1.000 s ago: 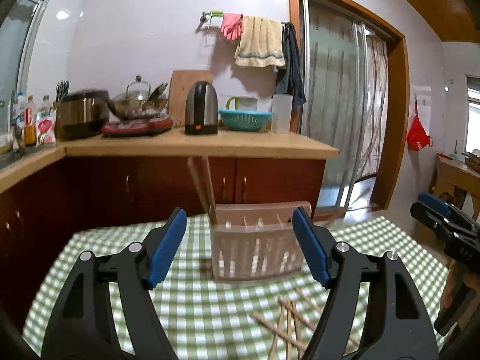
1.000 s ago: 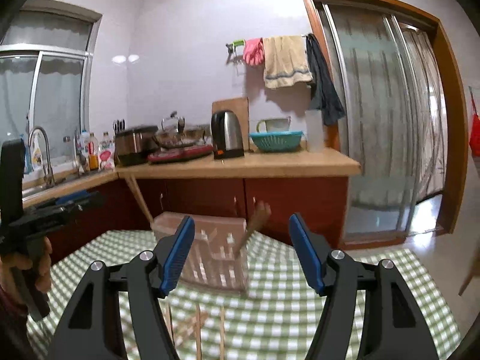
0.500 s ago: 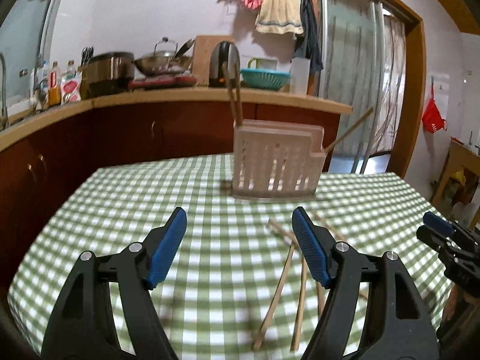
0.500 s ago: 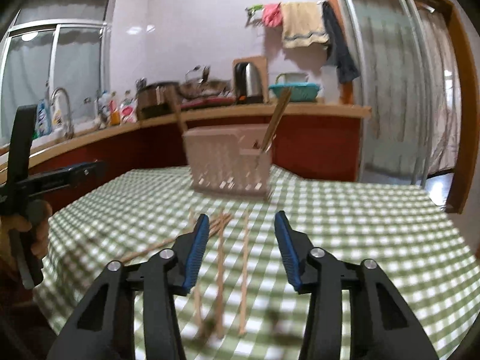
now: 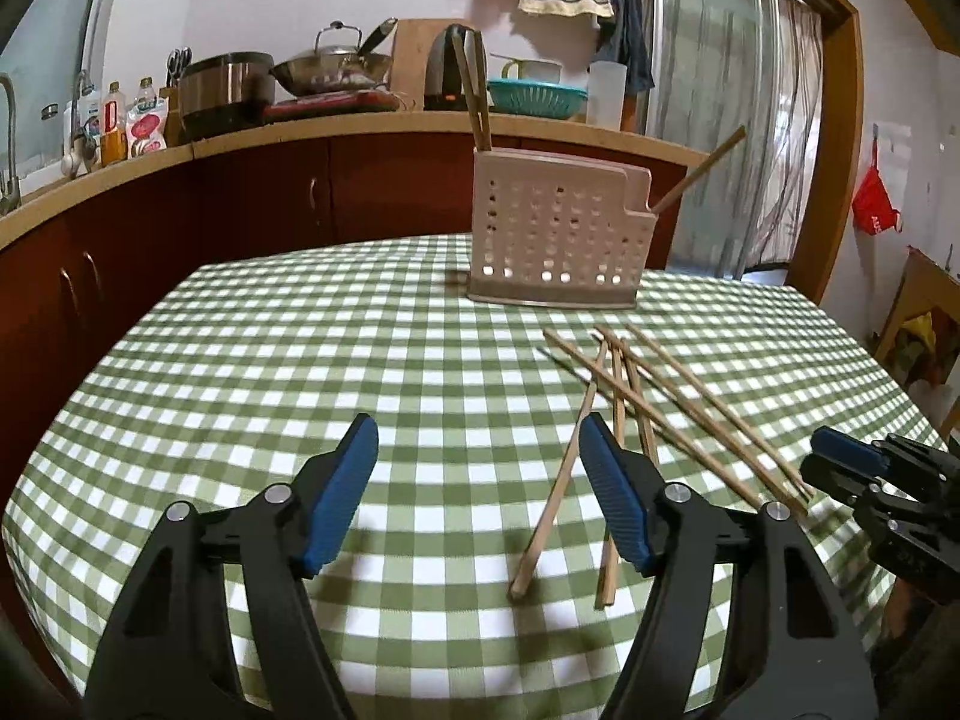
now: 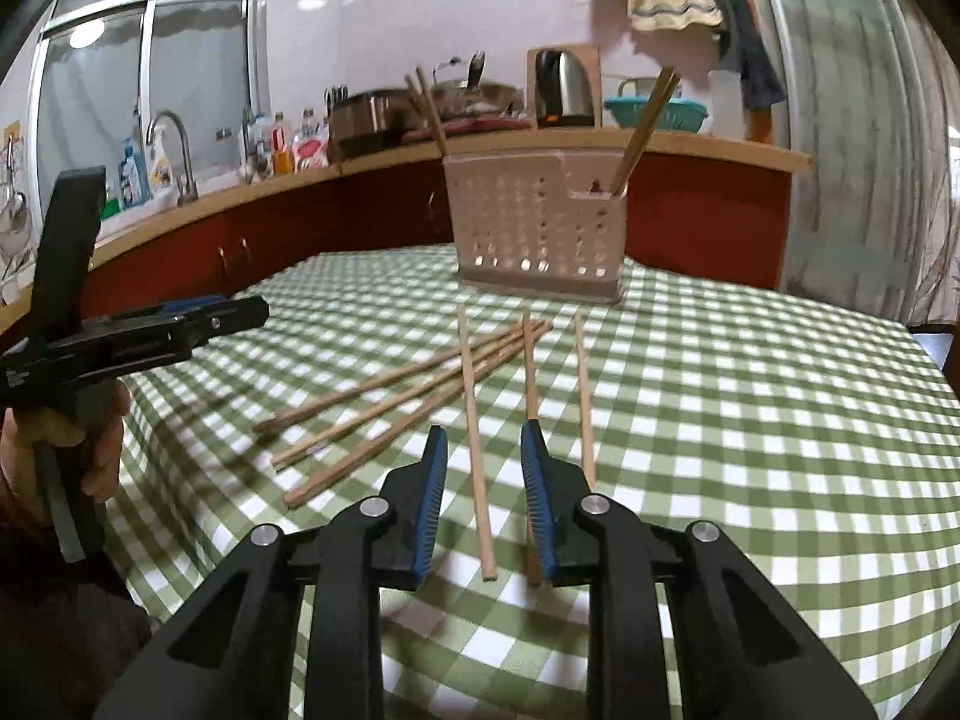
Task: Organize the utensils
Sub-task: 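Return to the chopsticks and close the right tool on one while the left grasps another, then lift both held chopsticks upright and carry them over the beige caddy, then drop both chopsticks into the caddy and open both tools, then lower to the chopsticks and close the right tool on one while the left grasps another, then lift both held chopsticks upright and carry them over the caddy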
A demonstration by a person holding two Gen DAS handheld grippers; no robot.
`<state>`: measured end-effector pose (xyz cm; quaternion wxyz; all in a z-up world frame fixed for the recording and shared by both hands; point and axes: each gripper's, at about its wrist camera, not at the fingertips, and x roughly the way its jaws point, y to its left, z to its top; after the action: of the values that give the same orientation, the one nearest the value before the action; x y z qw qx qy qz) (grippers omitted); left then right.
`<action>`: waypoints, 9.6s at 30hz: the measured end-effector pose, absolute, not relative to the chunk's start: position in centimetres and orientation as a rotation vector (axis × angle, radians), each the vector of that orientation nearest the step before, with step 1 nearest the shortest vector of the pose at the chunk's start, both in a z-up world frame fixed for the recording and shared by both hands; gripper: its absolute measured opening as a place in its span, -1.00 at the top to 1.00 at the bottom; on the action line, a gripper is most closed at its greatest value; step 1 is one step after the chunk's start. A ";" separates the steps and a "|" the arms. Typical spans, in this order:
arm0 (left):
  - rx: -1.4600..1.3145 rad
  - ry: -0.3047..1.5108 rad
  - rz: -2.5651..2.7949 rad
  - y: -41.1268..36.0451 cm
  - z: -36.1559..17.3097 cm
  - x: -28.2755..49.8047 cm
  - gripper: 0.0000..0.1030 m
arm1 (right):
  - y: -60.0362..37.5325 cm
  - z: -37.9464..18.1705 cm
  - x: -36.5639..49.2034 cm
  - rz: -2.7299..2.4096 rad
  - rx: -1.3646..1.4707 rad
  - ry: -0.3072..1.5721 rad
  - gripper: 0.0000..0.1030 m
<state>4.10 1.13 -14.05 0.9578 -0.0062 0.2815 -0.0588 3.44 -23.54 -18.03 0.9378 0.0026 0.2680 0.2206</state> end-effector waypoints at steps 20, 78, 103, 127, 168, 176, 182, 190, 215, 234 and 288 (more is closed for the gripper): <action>-0.002 0.683 -0.175 0.2 -17.4 4.5 -0.10 | -22.3 -20.8 4.9 0.455 -0.025 0.721 0.85; -0.033 0.410 -0.173 3.3 -3.6 5.5 0.87 | -23.7 -7.0 7.7 0.392 0.026 0.361 0.87; -0.036 0.406 -0.225 3.2 -1.2 12.5 0.87 | -21.1 -3.6 14.9 0.413 0.049 0.328 0.87; -0.014 0.095 -0.316 -1.4 10.6 17.5 0.87 | -25.4 5.9 17.7 0.336 0.072 0.088 0.87; -0.053 0.244 -0.284 -2.0 2.3 23.4 -0.28 | -26.4 0.2 19.8 0.287 0.133 0.195 -0.10; -0.045 0.266 -0.289 -1.5 0.6 18.6 -0.29 | -27.1 -2.8 15.0 0.289 0.140 0.261 -0.10; -0.025 0.310 -0.258 -1.2 -2.5 14.6 -0.29 | -27.1 -7.3 11.6 0.259 0.103 0.324 -0.10; -0.033 0.400 -0.205 -0.1 -7.4 10.9 -0.29 | -26.8 -13.1 7.7 0.266 0.049 0.416 -0.02; -0.032 0.599 -0.212 -1.4 -16.6 4.1 -0.13 | -27.4 -21.2 4.7 0.318 0.038 0.650 0.87; -0.026 0.714 -0.272 -3.1 -19.9 3.9 0.81 | -28.4 -21.4 4.1 0.312 0.056 0.616 0.87; -0.067 0.405 -0.159 1.9 -3.3 6.6 0.89 | -29.7 -5.2 6.7 0.243 0.068 0.318 0.88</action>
<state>6.61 1.95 -3.30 0.9759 -0.0335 0.2007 -0.0790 6.73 -29.73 -5.17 0.9794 0.0338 0.1581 0.1207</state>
